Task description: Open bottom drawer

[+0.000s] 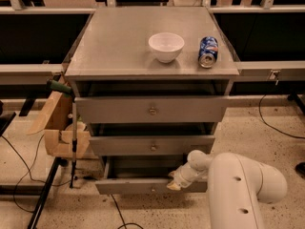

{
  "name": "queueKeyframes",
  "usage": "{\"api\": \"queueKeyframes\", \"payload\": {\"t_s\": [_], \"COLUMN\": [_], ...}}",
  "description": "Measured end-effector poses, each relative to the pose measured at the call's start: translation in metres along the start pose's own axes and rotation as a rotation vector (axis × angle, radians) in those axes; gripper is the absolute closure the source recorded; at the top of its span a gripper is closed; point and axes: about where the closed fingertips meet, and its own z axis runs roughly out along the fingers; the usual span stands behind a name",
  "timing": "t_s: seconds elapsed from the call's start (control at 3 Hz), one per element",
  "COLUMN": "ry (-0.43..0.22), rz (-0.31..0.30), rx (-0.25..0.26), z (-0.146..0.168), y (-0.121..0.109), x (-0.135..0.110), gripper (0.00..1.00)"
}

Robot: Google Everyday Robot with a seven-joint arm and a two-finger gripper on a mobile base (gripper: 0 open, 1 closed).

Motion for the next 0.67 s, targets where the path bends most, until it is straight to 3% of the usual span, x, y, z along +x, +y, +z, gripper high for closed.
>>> {"api": "queueKeyframes", "payload": {"t_s": [0.33,0.67], "ry": [0.0,0.0], "rz": [0.0,0.0], "rx": [0.0,0.0], "z": [-0.0002,-0.0003], "y": [-0.005,-0.0095], "x": [-0.0012,-0.0022], "gripper": [0.86,0.63]}}
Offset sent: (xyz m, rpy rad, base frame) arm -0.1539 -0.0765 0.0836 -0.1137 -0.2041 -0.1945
